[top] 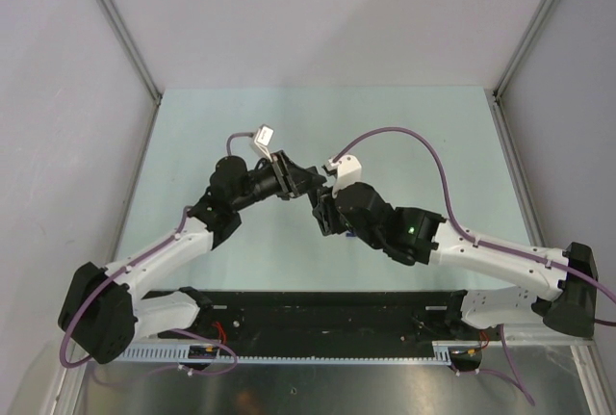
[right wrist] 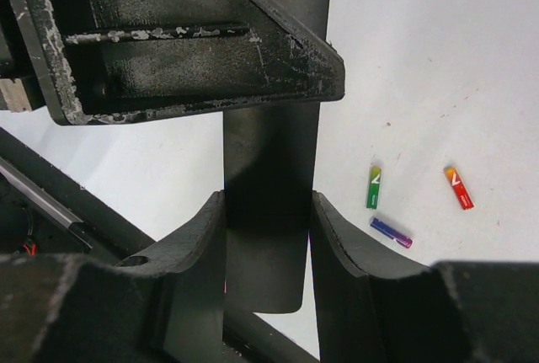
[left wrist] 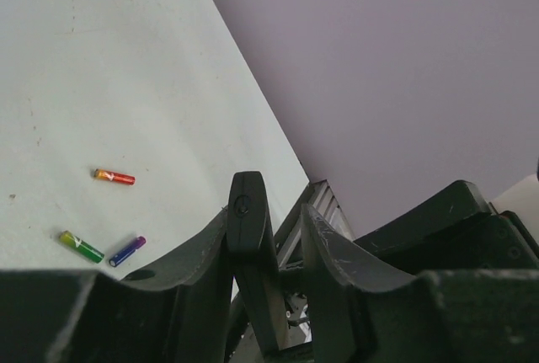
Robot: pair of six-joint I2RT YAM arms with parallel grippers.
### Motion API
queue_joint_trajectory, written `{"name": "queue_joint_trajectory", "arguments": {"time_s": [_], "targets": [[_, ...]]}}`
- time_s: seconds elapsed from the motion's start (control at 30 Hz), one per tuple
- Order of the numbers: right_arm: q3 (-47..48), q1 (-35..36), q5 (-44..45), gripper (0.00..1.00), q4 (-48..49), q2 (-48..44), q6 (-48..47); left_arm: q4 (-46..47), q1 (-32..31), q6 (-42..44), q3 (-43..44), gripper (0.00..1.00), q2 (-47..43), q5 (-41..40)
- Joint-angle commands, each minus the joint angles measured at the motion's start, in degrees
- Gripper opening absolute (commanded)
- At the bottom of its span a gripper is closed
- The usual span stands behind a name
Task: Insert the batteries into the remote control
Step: Pick up the remote control from the center of the board.
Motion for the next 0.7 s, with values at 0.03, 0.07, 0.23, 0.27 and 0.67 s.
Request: {"name": "queue_joint_trajectory", "arguments": {"time_s": [0.03,0.07,0.23,0.27,0.67], "targets": [[2.9,0.4,0.7,0.00,2.1,-2.0,0.2,4.1,-0.8,-0.9,1.9,0.41,0.5,2.4],[2.9,0.4,0.9,0.00,2.1,-2.1,0.3,4.3,-0.9,-1.1,1.8,0.44,0.5,2.7],[2.9,0.6,2.1,0.00,2.7,-2.5,0.2,4.7,-1.1,-1.4,0.4,0.49,0.1,2.8],[2.9,0.8,2.1,0.00,2.8,-2.5,0.2,4.8,-1.1,-1.4,0.1,0.48,0.0,2.7],[2.9,0.7,0.6,0.14,2.7,-2.9,0.2,5.1,-1.1,-1.7,-0.4,0.00,0.1,2.3]]}}
